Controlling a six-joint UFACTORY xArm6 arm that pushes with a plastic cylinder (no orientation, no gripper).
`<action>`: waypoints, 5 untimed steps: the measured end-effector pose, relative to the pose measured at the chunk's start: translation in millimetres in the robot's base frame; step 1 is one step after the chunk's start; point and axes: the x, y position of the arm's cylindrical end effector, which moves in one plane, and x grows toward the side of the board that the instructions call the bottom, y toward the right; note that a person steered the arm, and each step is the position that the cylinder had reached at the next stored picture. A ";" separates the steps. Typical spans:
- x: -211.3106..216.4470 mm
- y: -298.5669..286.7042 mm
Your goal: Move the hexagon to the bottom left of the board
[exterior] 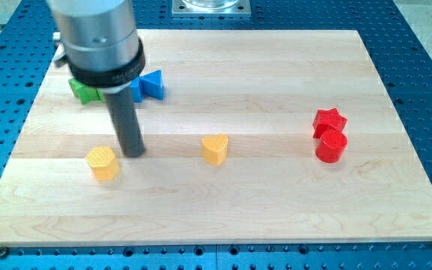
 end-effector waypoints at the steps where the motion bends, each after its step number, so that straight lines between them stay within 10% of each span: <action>1: 28.7 -47.9; 5: 73.5 -78.4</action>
